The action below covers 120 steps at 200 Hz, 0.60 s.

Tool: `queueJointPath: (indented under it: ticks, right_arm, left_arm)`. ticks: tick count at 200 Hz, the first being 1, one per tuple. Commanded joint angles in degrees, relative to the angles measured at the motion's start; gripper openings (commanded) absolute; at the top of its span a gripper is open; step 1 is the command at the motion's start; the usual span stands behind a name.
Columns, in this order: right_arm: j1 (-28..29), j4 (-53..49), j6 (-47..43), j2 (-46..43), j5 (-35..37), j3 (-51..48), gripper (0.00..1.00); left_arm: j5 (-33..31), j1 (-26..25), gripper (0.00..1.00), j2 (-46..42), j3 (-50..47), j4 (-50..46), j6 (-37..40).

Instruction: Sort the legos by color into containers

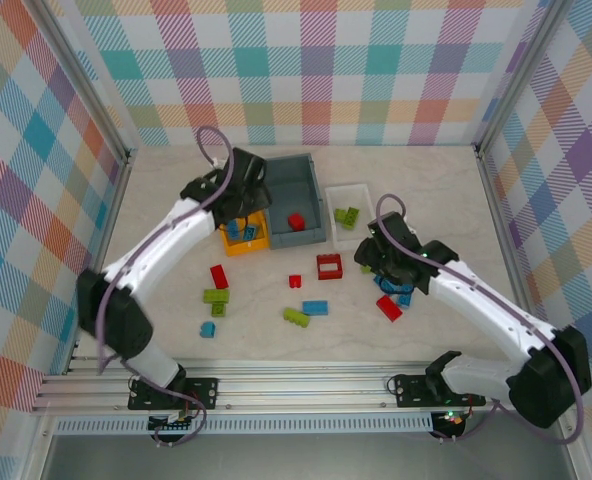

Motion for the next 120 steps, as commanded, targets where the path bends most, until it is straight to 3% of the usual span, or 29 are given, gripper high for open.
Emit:
queueJointPath:
  ticks: [1, 28, 56, 120]
  right_arm:
    - [0.17, -2.93, 15.40, 5.88, -3.98, 2.34, 0.61]
    - [-0.02, -4.76, 28.94, 13.31, -3.30, 6.51, 0.56]
    - [-3.13, -2.88, 34.59, 19.63, -4.54, 9.07, 0.55]
    - [-10.05, 1.61, 38.08, 29.39, -12.46, 9.20, 0.60]
  left_arm:
    - [-0.13, -7.95, 0.57, -8.19, -9.57, 7.89, 1.73]
    - [0.45, -18.46, 0.58, -16.68, -20.45, 15.46, 4.48]
    - [2.01, -26.29, 0.59, -24.06, -29.70, 22.72, 5.81]
    - [0.79, -28.73, 0.60, -31.22, -31.73, 19.15, 6.49]
